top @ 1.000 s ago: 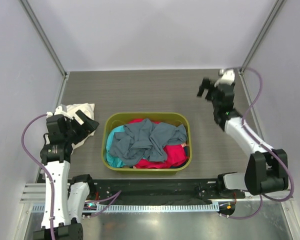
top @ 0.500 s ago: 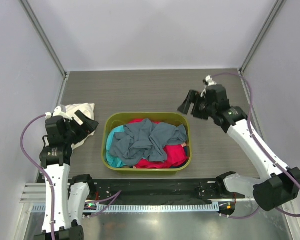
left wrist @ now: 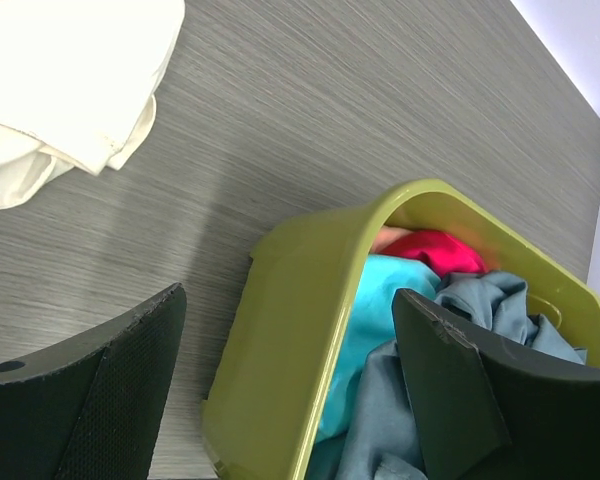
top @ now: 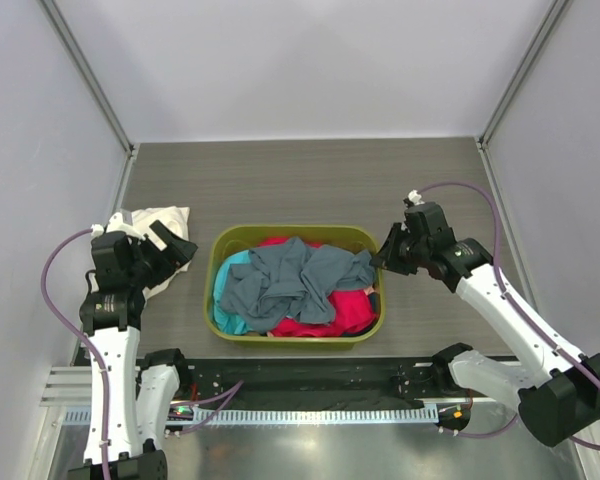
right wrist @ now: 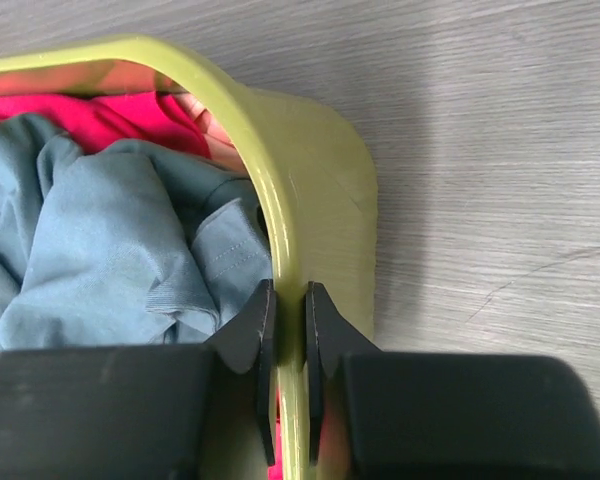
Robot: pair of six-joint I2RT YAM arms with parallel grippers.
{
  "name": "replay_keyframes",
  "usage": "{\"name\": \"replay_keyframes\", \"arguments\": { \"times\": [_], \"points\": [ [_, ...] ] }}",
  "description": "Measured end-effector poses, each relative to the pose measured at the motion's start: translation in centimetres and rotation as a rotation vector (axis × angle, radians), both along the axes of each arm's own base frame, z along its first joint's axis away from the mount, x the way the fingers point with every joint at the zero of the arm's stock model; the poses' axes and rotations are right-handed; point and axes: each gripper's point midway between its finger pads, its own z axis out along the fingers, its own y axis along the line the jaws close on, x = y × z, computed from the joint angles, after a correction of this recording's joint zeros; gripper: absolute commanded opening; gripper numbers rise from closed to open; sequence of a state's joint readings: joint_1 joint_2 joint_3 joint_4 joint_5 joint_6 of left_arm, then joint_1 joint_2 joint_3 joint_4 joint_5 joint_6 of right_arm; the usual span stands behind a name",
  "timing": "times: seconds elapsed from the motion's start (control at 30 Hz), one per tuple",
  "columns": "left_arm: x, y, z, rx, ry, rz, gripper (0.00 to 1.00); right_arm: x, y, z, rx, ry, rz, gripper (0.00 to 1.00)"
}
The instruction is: Fold and stack the t-shirts
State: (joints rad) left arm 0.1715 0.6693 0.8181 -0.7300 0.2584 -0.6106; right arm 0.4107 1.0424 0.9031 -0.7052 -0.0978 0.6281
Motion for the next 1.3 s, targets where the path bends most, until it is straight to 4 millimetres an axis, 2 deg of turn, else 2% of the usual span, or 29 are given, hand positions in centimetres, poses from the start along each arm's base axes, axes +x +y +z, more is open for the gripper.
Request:
{"name": "replay_keyframes", "arguments": {
  "times": [0.13, 0.2, 0.23, 0.3, 0.4, 0.47, 0.53, 0.7, 0.77, 0.83, 0.9, 0.93, 1.0, 1.03, 1.13, 1.2, 1.3],
  "points": [
    [0.0, 0.0, 0.0, 0.0, 0.001, -0.001, 0.84, 0.7, -1.2, 0.1, -0.039, -0.015, -0.081, 0.01],
    [0.0, -0.1, -0.1, -0.001, 0.002, -0.003, 0.84, 1.2, -3.2, 0.3, -0.09, -0.021, -0.158, 0.01],
    [0.0, -0.1, -0.1, -0.002, 0.002, -0.004, 0.84, 1.4, -4.8, 0.4, -0.109, -0.018, -0.211, 0.01],
    [0.0, -0.2, -0.1, -0.002, 0.001, -0.011, 0.84, 1.6, -9.3, 0.5, -0.171, -0.003, -0.362, 0.01],
    [0.0, -0.4, -0.1, -0.002, 0.002, -0.018, 0.84, 0.5, -17.0, 0.9, -0.308, 0.046, -0.626, 0.01],
    [0.0, -0.5, -0.1, -0.003, 0.004, -0.022, 0.84, -0.6, -20.8, 1.5, -0.373, 0.065, -0.772, 0.01],
    [0.0, -0.6, -0.2, -0.003, 0.006, -0.027, 0.83, -1.8, -23.6, 2.1, -0.398, 0.068, -0.908, 0.01],
    [0.0, -1.2, -0.5, -0.006, 0.024, -0.053, 0.83, -5.7, -28.2, 3.7, -0.418, 0.037, -1.211, 0.01],
    [0.1, -1.5, -0.7, -0.007, 0.032, -0.067, 0.83, -7.9, -29.4, 4.4, -0.448, 0.021, -1.308, 0.15],
    [0.1, -1.8, -0.8, -0.008, 0.037, -0.08, 0.83, -10.0, -29.6, 5.2, -0.471, -0.001, -1.367, 0.18],
    [0.0, -2.0, -0.8, -0.007, 0.037, -0.089, 0.83, -11.2, -29.4, 5.7, -0.474, -0.023, -1.392, 0.22],
    [0.0, -2.0, -0.8, -0.007, 0.037, -0.09, 0.83, -11.4, -29.2, 5.8, -0.47, -0.027, -1.392, 0.29],
    [0.0, -2.0, -0.8, -0.007, 0.037, -0.093, 0.83, -11.8, -28.9, 5.9, -0.464, -0.029, -1.384, 0.35],
    [0.0, -2.0, -0.8, -0.006, 0.036, -0.095, 0.83, -11.8, -28.8, 6.0, -0.468, -0.029, -1.378, 0.44],
    [-0.1, -2.1, -0.7, -0.002, 0.031, -0.098, 0.84, -11.3, -29.0, 6.8, -0.468, -0.057, -1.372, 0.59],
    [-0.1, -2.1, -0.6, -0.001, 0.025, -0.099, 0.84, -10.9, -29.3, 7.9, -0.463, -0.099, -1.375, 0.62],
    [-0.1, -2.1, -0.5, -0.001, 0.022, -0.099, 0.84, -10.4, -29.3, 9.1, -0.454, -0.143, -1.364, 0.75]
  ]
}}
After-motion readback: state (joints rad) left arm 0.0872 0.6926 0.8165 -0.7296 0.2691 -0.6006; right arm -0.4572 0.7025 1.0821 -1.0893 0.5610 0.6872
